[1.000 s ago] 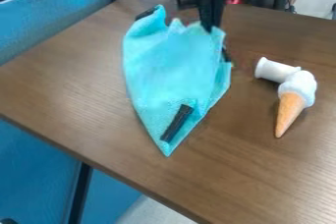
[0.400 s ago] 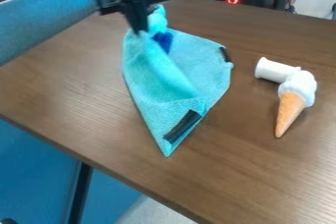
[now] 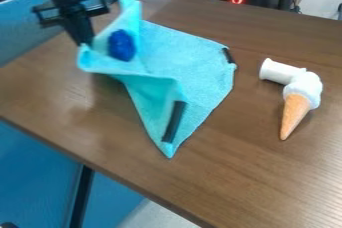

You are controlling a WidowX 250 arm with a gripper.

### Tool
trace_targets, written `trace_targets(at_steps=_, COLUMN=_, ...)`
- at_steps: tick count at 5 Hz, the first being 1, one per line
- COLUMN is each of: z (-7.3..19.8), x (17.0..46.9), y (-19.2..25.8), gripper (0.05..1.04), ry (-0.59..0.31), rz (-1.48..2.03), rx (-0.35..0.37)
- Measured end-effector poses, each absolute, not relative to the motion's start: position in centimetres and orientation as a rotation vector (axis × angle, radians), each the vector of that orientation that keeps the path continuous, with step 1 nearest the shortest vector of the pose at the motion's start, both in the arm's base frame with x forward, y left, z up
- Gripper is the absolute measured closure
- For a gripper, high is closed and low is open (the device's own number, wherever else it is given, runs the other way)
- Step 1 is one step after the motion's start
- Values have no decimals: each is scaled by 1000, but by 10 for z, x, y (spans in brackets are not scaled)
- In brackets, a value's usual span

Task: Unfold the cloth from the top right to the bottom left

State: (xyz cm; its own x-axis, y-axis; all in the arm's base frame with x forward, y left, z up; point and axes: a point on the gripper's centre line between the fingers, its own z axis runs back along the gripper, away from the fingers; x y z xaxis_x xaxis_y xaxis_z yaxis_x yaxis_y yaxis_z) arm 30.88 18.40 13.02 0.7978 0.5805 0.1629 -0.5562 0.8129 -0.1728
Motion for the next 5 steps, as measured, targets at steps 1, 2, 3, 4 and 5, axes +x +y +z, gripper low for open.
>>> trace_targets(at_steps=1, z=131, x=289, y=210, gripper=1032, ry=-218, rz=585, rx=-121)
trace_targets(at_steps=2, z=132, x=277, y=234, gripper=1032, ry=-233, rz=566, rx=-126)
trace_targets(at_steps=3, z=133, x=265, y=253, gripper=1033, ry=-236, rz=551, rx=-135)
trace_targets(at_steps=4, z=134, x=260, y=265, gripper=1033, ry=-238, rz=534, rx=-140)
trace_targets(at_steps=5, z=133, x=253, y=280, gripper=1033, ry=-243, rz=552, rx=-135)
